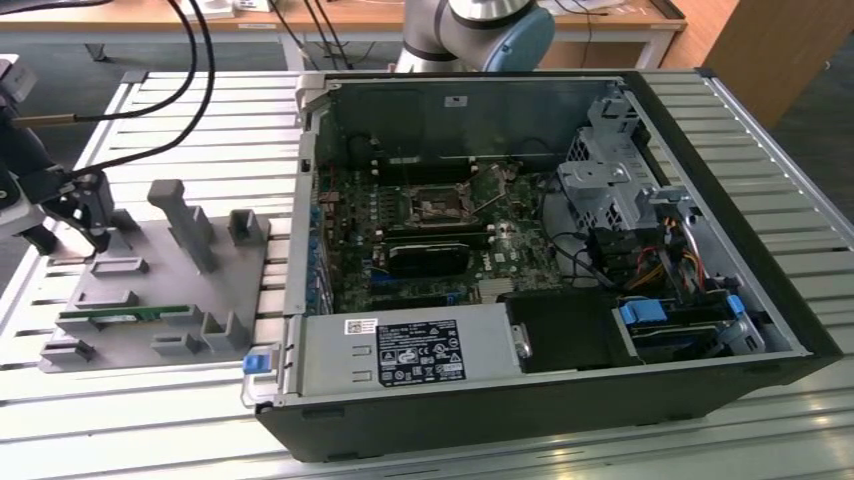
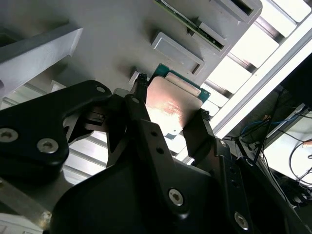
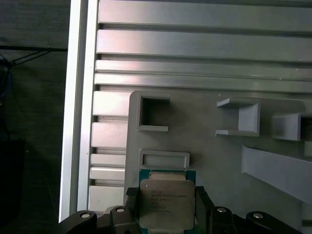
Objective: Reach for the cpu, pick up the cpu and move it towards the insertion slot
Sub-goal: 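Pick up the cpu and move it towards the insertion slot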
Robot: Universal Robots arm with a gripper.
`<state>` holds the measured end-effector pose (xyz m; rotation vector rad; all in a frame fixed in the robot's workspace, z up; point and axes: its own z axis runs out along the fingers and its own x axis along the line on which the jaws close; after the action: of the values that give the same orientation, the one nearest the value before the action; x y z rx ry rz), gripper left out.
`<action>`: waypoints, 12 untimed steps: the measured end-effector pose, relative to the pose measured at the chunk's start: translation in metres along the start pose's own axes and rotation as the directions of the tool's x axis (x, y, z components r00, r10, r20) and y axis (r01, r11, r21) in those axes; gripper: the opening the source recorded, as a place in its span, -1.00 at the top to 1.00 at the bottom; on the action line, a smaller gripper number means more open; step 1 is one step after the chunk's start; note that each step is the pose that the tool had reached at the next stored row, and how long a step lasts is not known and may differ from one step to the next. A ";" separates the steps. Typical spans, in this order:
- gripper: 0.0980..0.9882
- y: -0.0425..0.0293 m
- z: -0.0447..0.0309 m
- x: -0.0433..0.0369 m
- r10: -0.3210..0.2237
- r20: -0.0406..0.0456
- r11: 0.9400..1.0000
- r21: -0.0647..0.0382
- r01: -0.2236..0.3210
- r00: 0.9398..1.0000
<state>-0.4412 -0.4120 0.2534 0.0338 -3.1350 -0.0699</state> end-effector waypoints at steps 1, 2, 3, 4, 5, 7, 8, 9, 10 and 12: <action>0.00 0.0000 -0.0008 0.0000 0.000 0.000 1.000 0.000 0.000 1.000; 0.00 0.0001 -0.0017 0.0000 0.000 0.000 1.000 0.000 0.000 1.000; 0.00 0.0001 -0.0026 0.0000 0.000 0.000 1.000 0.000 0.000 1.000; 0.00 0.0002 -0.0036 0.0000 0.000 0.000 1.000 0.000 0.000 1.000; 0.00 0.0002 -0.0045 0.0000 0.000 0.000 1.000 0.000 0.000 1.000; 0.00 0.0003 -0.0060 0.0000 0.000 0.000 1.000 0.000 0.000 1.000; 0.00 0.0003 -0.0066 0.0000 0.000 0.000 1.000 0.000 0.000 1.000; 0.00 0.0003 -0.0073 0.0000 0.000 0.000 1.000 0.000 0.000 1.000; 0.00 0.0004 -0.0080 0.0000 0.000 0.000 1.000 0.000 0.000 1.000; 0.00 0.0004 -0.0095 0.0000 0.000 0.000 1.000 0.000 0.000 1.000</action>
<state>-0.4412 -0.4120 0.2629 0.0338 -3.1349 -0.0699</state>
